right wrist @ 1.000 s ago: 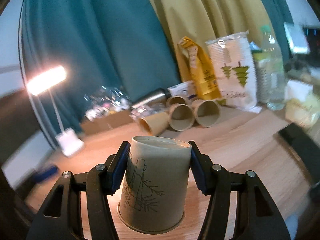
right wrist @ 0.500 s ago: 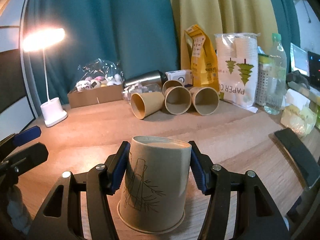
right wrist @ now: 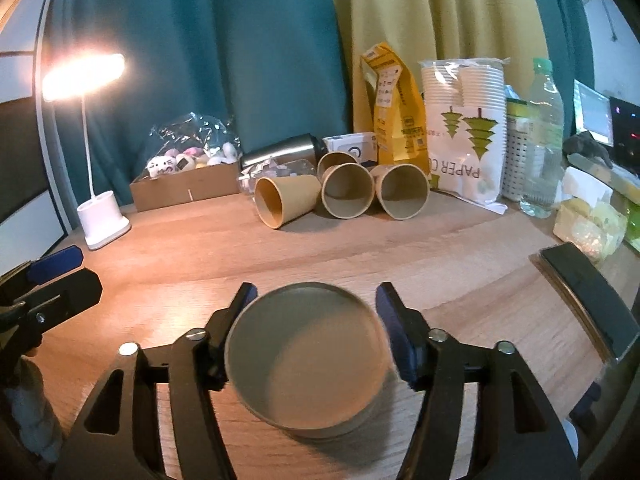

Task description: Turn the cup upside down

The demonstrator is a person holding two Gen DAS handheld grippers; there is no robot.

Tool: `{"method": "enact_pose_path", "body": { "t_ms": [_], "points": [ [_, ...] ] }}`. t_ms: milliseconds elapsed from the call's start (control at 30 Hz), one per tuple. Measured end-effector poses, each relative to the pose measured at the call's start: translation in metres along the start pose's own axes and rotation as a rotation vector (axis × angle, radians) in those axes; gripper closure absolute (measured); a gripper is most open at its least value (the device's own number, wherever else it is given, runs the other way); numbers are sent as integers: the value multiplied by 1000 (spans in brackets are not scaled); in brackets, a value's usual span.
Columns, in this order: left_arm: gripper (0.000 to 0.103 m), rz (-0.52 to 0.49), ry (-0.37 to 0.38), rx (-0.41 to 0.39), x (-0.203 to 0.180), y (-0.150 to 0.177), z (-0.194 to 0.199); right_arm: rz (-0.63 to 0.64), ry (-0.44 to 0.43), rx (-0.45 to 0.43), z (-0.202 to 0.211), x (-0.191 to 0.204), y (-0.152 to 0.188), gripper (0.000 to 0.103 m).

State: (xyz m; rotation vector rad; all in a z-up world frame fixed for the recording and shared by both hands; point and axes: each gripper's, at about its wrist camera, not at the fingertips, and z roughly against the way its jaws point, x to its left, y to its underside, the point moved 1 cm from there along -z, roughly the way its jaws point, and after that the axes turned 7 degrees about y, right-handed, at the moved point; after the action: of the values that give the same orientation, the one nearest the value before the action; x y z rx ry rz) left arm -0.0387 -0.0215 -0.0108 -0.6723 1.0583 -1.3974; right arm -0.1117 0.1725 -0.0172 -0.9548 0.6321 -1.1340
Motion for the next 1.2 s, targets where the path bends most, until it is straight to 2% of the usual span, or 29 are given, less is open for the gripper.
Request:
{"method": "enact_pose_path", "body": {
  "t_ms": [300,700,1200],
  "points": [
    [7,-35,-6,-17,-6,1,3,-18,10,-24,25,-7,2,32],
    [7,-195,10,-108,-40,5,21,-45,11,-22,61,-13,11,31],
    [7,-182,6,-99,-40,5,20,-54,11,-23,62,-16,10,31]
  ]
}}
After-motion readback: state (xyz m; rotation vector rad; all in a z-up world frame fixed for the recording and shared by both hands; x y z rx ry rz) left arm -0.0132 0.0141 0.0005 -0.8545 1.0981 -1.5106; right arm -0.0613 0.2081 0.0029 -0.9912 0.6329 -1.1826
